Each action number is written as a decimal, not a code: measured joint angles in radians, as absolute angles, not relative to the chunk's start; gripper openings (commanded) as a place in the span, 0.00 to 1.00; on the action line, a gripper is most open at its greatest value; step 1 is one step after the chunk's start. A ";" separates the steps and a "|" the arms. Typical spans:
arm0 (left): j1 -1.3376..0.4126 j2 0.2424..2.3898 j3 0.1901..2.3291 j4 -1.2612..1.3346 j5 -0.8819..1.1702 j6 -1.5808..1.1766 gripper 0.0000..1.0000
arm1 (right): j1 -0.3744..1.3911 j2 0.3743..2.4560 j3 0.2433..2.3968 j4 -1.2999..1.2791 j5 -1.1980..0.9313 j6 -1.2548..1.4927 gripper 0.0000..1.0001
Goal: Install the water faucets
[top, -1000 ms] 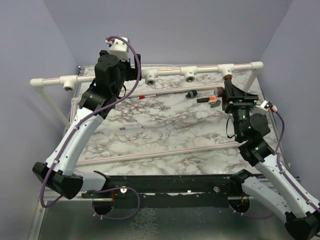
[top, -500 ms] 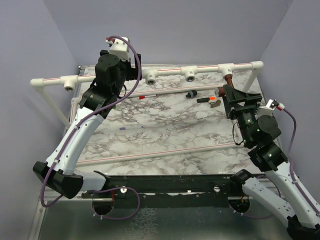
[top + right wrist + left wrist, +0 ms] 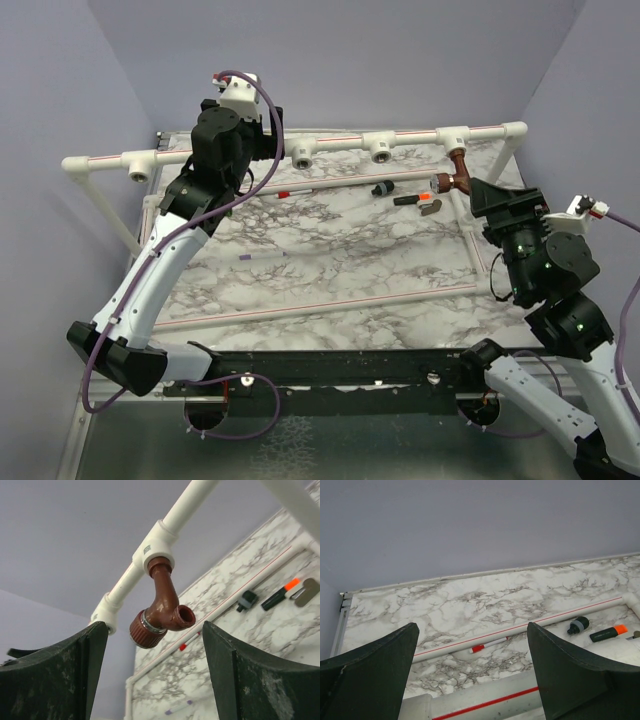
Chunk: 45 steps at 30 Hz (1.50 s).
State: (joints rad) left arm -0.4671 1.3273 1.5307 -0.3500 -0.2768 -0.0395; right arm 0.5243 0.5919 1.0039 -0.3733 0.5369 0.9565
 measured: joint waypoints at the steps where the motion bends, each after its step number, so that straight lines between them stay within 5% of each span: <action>1: -0.467 1.328 1.531 -0.350 -0.276 -0.039 0.91 | 0.524 0.591 1.011 -0.381 0.548 0.912 0.81; 10: -0.467 1.328 1.531 -0.350 -0.277 -0.039 0.91 | 0.524 0.561 1.010 -0.336 0.579 0.289 0.81; 26: -0.467 1.328 1.531 -0.350 -0.277 -0.040 0.91 | 0.524 0.541 0.991 -0.358 0.245 -0.805 0.81; 42: -0.467 1.328 1.531 -0.350 -0.276 -0.040 0.91 | 0.524 0.690 0.833 -0.072 0.221 -1.258 0.78; 45: -0.467 1.328 1.531 -0.350 -0.276 -0.040 0.91 | 0.524 0.723 0.815 0.004 0.224 -1.295 0.71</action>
